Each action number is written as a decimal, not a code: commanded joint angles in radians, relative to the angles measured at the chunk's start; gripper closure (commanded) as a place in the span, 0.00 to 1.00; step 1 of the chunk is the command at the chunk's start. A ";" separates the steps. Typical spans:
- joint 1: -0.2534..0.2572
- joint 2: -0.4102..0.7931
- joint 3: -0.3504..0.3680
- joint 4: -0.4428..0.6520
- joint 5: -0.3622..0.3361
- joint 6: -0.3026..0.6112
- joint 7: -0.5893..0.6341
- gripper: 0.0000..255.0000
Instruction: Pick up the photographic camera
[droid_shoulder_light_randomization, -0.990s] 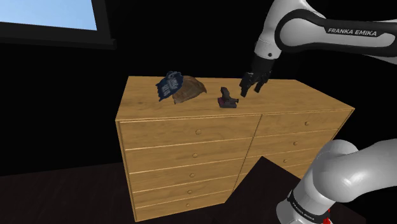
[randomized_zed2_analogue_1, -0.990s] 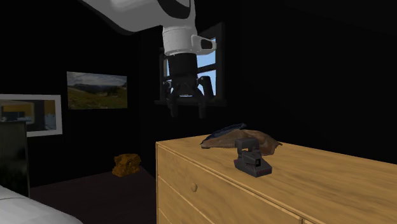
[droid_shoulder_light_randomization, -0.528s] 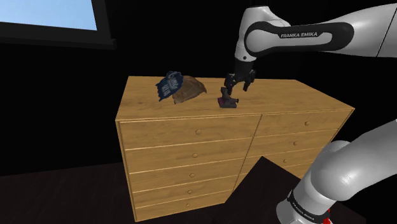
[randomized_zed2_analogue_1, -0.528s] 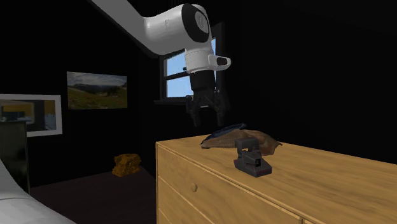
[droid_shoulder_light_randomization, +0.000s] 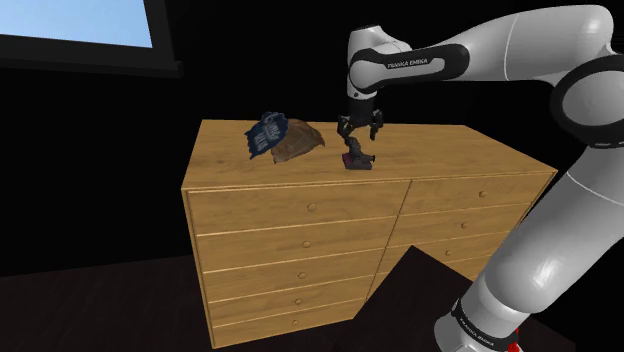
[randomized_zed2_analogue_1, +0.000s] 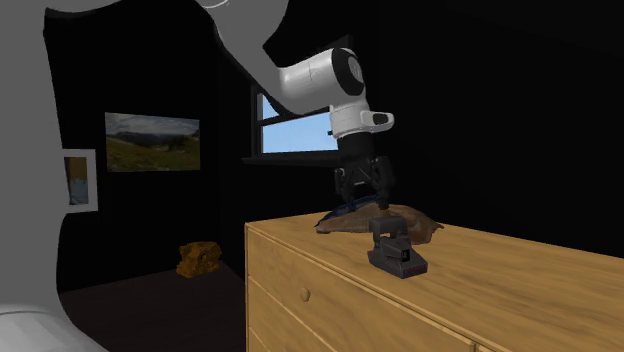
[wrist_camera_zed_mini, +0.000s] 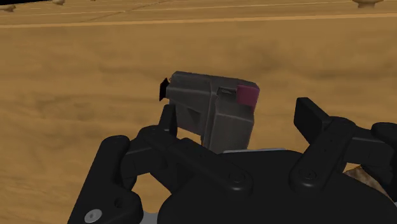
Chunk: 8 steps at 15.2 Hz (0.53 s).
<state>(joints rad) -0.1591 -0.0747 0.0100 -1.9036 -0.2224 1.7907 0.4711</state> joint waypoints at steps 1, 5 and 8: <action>-0.012 0.092 -0.008 0.094 -0.022 -0.022 0.037 0.00; -0.017 0.134 -0.014 0.096 -0.034 0.006 0.062 0.00; -0.018 0.139 -0.015 0.063 -0.036 0.044 0.070 0.00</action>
<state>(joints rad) -0.1776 0.0629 -0.0059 -1.8289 -0.2575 1.8216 0.5357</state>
